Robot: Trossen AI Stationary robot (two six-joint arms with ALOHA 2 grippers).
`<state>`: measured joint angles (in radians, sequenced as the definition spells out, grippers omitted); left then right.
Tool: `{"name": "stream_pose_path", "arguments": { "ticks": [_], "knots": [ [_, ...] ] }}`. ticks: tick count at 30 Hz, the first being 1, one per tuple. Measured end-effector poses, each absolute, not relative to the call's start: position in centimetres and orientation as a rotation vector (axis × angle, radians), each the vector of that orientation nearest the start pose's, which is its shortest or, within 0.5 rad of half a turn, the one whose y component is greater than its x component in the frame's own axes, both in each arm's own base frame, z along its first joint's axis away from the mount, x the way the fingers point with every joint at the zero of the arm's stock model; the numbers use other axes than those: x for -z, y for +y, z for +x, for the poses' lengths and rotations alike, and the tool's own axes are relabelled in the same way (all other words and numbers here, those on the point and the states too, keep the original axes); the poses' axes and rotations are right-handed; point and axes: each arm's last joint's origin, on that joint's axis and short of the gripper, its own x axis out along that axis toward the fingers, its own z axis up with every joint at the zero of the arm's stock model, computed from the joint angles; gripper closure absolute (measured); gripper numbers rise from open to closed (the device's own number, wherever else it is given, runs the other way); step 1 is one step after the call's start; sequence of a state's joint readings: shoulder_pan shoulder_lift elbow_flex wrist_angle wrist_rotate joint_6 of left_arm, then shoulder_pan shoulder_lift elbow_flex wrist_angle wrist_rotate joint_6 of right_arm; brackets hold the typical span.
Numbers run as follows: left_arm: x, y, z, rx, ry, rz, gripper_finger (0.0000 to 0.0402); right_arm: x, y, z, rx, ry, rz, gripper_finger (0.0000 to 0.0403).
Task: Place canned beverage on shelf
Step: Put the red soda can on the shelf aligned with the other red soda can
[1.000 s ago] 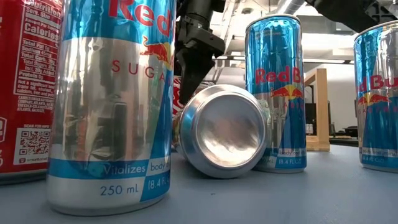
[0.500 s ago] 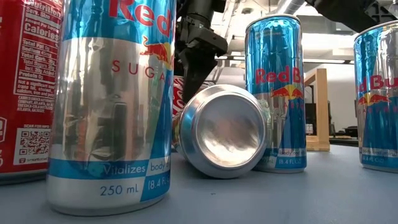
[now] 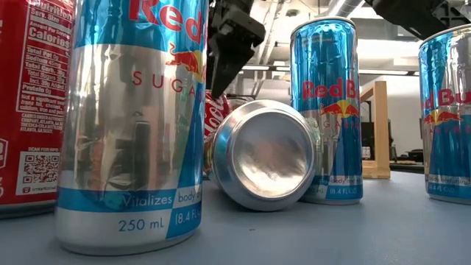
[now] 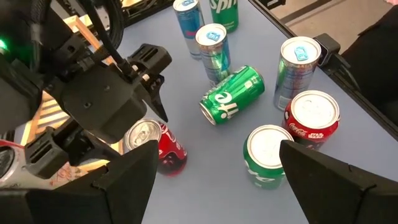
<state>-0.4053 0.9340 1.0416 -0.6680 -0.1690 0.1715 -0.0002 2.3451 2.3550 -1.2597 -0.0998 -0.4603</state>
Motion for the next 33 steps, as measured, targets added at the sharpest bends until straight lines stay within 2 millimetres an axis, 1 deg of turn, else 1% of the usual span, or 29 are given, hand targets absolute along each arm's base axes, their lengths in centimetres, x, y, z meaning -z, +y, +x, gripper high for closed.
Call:
{"name": "stream_pose_path", "arguments": {
  "ticks": [6,12,17,21,25,33],
  "knots": [
    [-35.05,-6.72,16.90,0.276,0.520,0.325,0.0079,-26.18,0.17,47.64,-0.370,1.234,-0.321,0.0042],
    [-35.05,-6.72,16.91,0.277,0.518,0.328,0.0079,-26.20,0.18,47.86,-0.368,1.211,-0.322,0.0042],
    [-35.05,-6.72,16.90,0.277,0.519,0.328,0.0079,-25.46,0.18,48.05,-0.378,1.214,-0.335,0.0042],
    [-35.06,-6.72,16.91,0.276,0.518,0.330,0.0079,-25.57,0.18,48.08,-0.377,1.204,-0.338,0.0047],
    [-35.06,-6.71,16.91,0.276,0.517,0.332,0.0079,-25.55,-0.08,48.06,-0.375,1.208,-0.329,0.0073],
    [-35.06,-6.71,16.91,0.274,0.518,0.328,0.0079,-25.61,-0.08,47.99,-0.384,1.209,-0.340,0.0150]
  ]
}}
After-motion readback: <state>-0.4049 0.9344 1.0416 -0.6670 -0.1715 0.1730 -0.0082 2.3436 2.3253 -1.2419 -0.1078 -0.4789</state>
